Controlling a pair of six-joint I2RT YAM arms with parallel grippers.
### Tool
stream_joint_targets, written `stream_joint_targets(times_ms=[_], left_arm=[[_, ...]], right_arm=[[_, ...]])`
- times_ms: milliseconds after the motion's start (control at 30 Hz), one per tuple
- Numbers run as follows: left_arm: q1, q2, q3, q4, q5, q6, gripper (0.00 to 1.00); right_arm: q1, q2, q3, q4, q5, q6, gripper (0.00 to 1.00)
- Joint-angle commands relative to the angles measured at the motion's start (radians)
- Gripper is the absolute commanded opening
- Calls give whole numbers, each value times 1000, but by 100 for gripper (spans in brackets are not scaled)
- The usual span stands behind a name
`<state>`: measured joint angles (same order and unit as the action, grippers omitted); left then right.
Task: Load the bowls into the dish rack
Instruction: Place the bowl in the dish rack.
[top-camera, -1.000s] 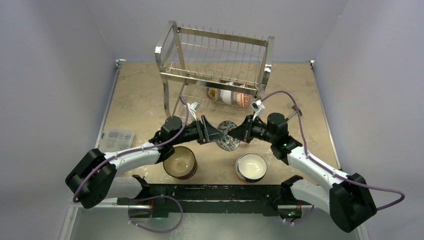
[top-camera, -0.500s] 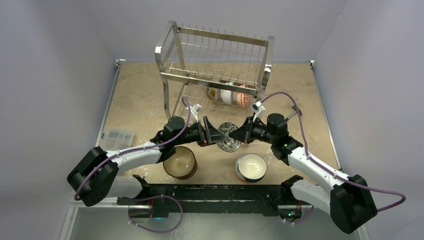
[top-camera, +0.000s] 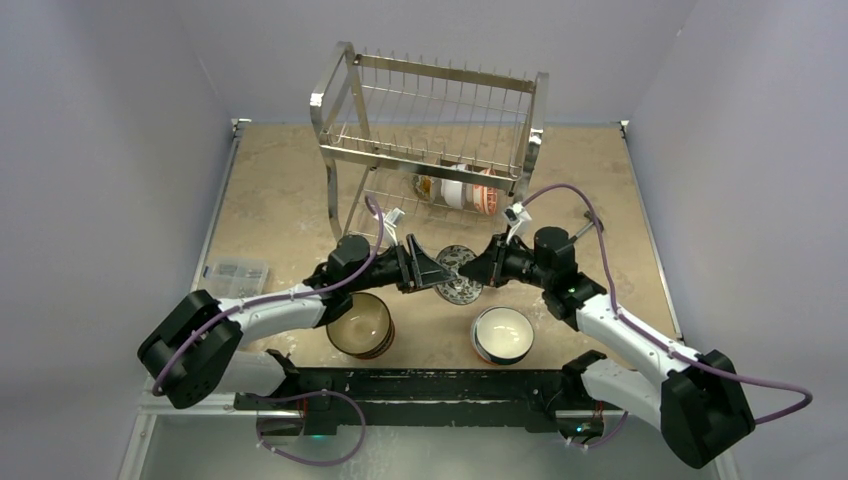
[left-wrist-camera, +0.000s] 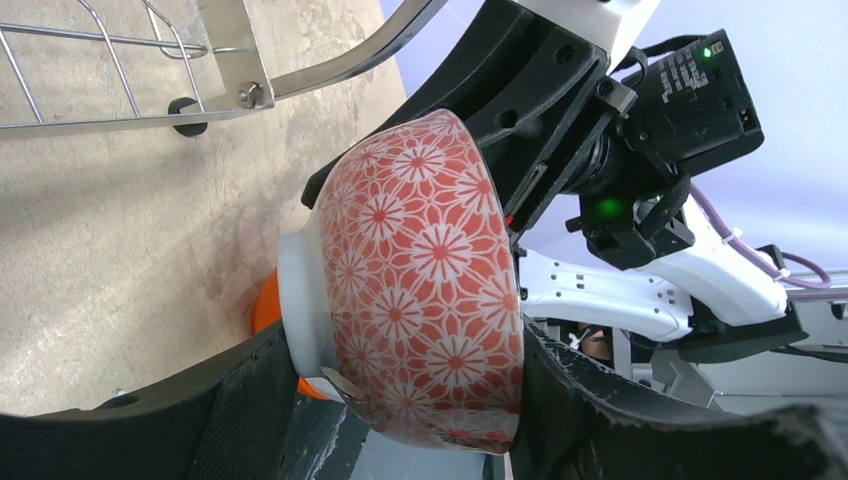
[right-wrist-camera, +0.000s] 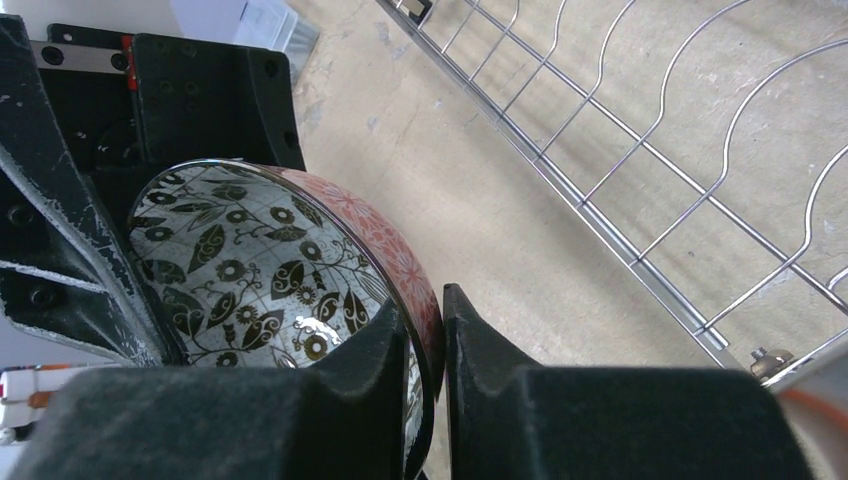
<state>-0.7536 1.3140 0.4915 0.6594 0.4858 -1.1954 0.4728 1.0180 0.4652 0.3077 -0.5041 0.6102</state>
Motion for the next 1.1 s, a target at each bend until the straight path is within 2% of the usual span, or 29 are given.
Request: stream_joint_targets(times_ms=[0,100,200,300,400,567,700,833,1067], left_arm=[[-4,10,-13,49,-5,-33,21],[6,12,-15,37,-13,-35,13],[35,20,-21,39,-8,-48,0],[79,22,-43,79,7,-78,0],[128,22,-59,113,32,-100,0],[213,5,-67,106,75,-100,0],[252,-28,-45,35,77,-50,0],[260,-62,2,-98,56,24,0],[263,-119,119,-359,-11,207,0]], right_arm=[[-1,-41,66,51,16,36,29],[-2,-49,74,20,54,33,48],[-1,-59,88,-21,93,27,64],[0,-78,97,-54,122,18,78],[-2,-98,103,-87,161,8,86],[-2,-143,109,-167,250,-1,88],[-2,-193,113,-298,392,33,88],[-2,-252,95,-383,538,65,89],[-1,-207,80,-371,614,56,87]])
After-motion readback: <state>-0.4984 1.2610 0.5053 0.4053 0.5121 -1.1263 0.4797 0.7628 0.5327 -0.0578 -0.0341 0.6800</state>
